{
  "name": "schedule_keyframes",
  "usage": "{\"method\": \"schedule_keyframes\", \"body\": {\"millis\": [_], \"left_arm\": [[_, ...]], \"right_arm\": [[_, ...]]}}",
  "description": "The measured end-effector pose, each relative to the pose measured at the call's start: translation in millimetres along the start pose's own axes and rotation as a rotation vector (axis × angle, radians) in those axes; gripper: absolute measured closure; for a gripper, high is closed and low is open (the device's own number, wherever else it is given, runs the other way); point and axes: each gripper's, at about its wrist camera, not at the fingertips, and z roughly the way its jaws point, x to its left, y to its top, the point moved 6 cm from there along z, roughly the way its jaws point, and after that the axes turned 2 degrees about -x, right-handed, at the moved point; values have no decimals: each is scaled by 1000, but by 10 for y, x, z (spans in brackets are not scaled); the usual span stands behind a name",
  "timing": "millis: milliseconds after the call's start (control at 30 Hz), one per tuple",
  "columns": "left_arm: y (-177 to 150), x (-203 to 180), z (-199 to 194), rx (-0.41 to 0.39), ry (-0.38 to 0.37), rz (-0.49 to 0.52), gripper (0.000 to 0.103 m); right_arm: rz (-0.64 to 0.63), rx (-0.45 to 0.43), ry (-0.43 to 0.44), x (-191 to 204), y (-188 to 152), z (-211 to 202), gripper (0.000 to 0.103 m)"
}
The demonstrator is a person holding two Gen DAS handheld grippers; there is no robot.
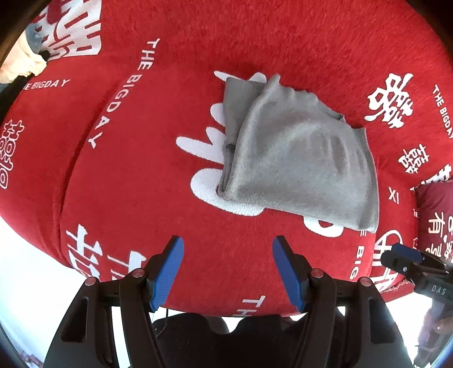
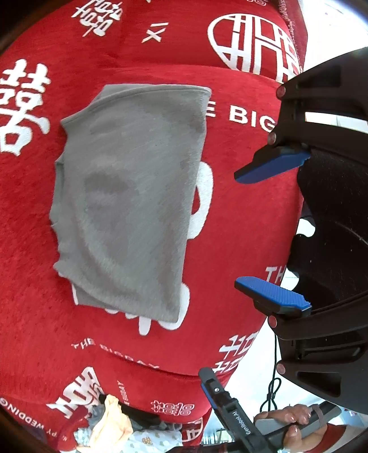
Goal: Fold small clothes
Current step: 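Withdraw both open grippers and move them to the folded sweater edge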
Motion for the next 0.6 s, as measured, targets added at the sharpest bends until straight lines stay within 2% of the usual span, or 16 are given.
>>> {"method": "schedule_keyframes", "body": {"millis": [300, 400, 500, 600], "left_arm": [[8, -123, 352, 29, 12, -9, 37], [32, -157, 473, 32, -7, -24, 37], [66, -190, 621, 33, -76, -63, 37], [103, -185, 806, 51, -156, -138, 37]], "right_arm": [[7, 27, 11, -180, -9, 299, 31], [8, 26, 25, -216, 45, 428, 31], [22, 15, 65, -245, 130, 588, 31], [93, 23, 183, -249, 209, 764, 31]]}}
